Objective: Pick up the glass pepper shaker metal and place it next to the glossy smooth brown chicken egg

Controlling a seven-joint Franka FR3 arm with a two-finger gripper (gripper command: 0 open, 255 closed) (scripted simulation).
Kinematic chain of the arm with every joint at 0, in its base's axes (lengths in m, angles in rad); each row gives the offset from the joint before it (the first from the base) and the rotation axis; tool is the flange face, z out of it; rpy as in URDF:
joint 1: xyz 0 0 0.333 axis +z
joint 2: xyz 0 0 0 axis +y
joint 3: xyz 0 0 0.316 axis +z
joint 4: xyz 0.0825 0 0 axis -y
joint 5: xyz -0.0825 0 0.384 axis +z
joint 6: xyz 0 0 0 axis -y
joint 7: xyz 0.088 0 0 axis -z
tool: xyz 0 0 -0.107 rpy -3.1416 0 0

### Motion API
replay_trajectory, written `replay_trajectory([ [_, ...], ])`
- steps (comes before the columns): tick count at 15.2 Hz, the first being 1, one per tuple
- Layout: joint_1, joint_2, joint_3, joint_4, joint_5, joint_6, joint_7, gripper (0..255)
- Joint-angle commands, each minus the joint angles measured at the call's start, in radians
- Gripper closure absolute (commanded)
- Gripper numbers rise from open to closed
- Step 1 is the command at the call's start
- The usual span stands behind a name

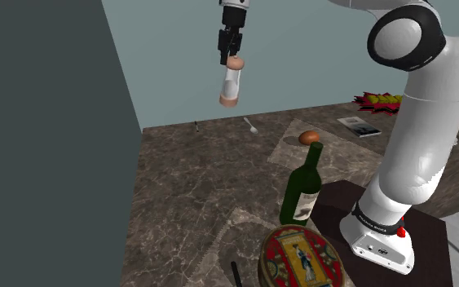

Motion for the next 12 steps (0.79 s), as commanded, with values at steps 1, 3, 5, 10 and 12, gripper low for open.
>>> replay_trajectory([
  [1,-0.026,-0.066,-0.017,-0.096,0.005,0.021,-0.048,255],
  [3,-0.050,-0.106,-0.036,-0.145,0.008,0.022,-0.092,255],
  [5,-0.073,-0.140,-0.057,-0.187,0.009,0.020,-0.136,255],
  [10,-0.131,-0.206,-0.112,-0.262,0.004,0.006,-0.248,255],
  [12,-0.153,-0.225,-0.135,-0.282,0.001,-0.002,-0.294,255],
])
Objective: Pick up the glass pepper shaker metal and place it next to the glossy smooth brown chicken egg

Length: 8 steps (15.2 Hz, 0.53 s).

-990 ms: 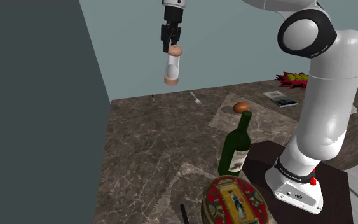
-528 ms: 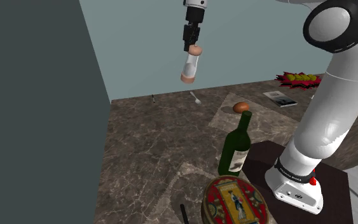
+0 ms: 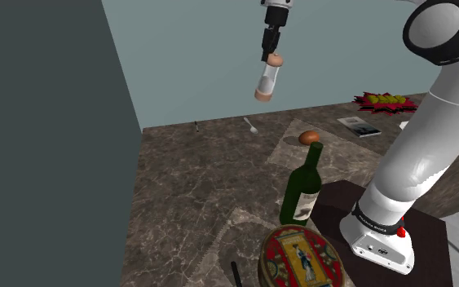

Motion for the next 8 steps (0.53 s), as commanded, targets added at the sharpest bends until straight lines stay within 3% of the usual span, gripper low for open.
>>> replay_trajectory([
  [1,-0.024,-0.021,-0.025,-0.025,-0.004,-0.006,-0.050,255],
  [8,-0.103,-0.046,-0.114,-0.044,-0.022,-0.043,-0.215,255],
])
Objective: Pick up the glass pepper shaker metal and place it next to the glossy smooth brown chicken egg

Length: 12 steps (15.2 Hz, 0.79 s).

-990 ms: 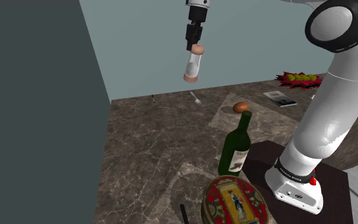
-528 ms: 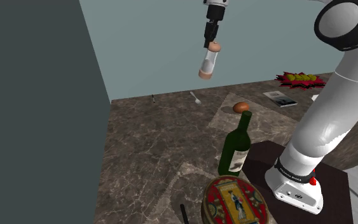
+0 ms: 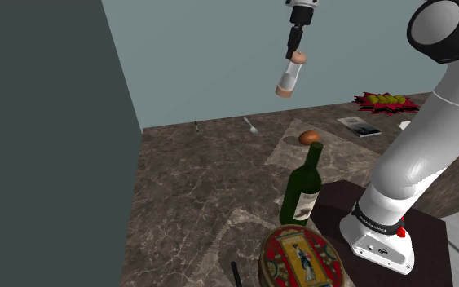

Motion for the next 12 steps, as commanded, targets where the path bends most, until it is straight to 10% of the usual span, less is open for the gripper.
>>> replay_trajectory([
  [1,-0.023,-0.010,-0.026,-0.011,-0.007,-0.008,-0.050,255],
  [12,-0.035,-0.048,-0.037,-0.188,-0.020,0.126,-0.096,255],
])
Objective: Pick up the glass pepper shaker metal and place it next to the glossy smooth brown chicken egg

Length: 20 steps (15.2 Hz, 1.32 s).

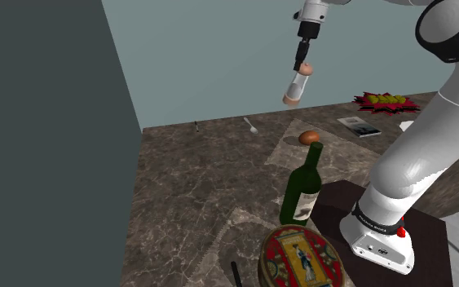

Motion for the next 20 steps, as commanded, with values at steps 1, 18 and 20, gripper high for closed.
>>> replay_trajectory([
  [1,0.000,-0.006,0.001,-0.034,-0.001,0.029,-0.003,255],
  [18,0.001,-0.013,0.003,-0.270,0.001,0.255,-0.038,255],
  [20,0.001,-0.010,0.003,-0.293,0.003,0.281,-0.043,255],
])
